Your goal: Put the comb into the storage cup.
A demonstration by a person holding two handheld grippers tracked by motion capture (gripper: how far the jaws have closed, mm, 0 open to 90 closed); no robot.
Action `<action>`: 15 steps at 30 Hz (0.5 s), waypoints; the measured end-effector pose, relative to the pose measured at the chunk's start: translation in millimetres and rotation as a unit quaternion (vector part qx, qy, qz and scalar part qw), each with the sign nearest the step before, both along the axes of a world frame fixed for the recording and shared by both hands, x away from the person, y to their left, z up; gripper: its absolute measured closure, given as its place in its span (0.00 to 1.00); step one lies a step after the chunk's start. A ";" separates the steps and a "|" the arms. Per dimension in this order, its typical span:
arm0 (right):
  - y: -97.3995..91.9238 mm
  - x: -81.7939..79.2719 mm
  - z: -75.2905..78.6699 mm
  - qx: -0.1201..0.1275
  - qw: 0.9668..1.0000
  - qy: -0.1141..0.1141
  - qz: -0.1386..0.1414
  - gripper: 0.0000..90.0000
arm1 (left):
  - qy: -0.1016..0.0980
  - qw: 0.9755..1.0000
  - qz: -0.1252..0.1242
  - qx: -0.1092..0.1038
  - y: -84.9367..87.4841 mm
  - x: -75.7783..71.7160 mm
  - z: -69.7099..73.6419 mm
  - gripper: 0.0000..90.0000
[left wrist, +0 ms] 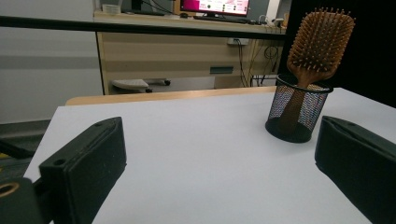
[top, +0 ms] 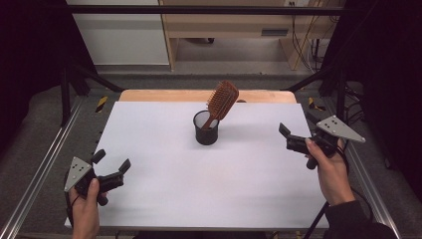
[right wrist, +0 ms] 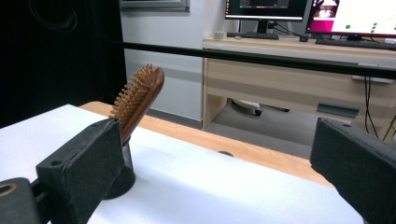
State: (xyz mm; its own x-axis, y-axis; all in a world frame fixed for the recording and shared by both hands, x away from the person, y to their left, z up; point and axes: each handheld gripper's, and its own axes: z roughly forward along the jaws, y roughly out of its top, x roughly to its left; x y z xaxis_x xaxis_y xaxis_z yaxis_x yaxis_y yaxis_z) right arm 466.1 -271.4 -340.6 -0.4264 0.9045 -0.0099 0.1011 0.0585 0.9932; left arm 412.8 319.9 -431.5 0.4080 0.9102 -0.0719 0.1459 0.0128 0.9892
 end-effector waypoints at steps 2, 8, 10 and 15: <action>-3.3 -4.9 -4.6 0.000 1.000 0.001 -0.002 0.03 | 0.000 1.000 -0.001 0.000 -0.3 0.2 -0.1 0.03; -9.1 -16.9 -20.4 0.010 1.000 0.013 -0.003 0.03 | -0.001 1.000 -0.003 0.003 -0.7 0.0 0.2 0.03; -9.8 -19.6 -27.1 0.013 1.000 0.019 -0.003 0.03 | -0.001 1.000 -0.002 0.004 -0.4 -0.1 0.0 0.03; -9.3 -22.9 -43.5 0.013 0.999 0.033 -0.001 0.03 | -0.001 1.000 -0.002 0.004 -0.4 0.3 0.1 0.03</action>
State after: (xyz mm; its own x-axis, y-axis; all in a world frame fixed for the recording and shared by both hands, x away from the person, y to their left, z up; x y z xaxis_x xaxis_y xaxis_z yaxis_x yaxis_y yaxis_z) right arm 443.2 -280.8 -384.2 -0.4239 0.9048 0.0415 0.1670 0.0330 0.9854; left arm 413.1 319.5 -431.5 0.4115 0.9091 -0.0642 0.1438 0.0048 0.9896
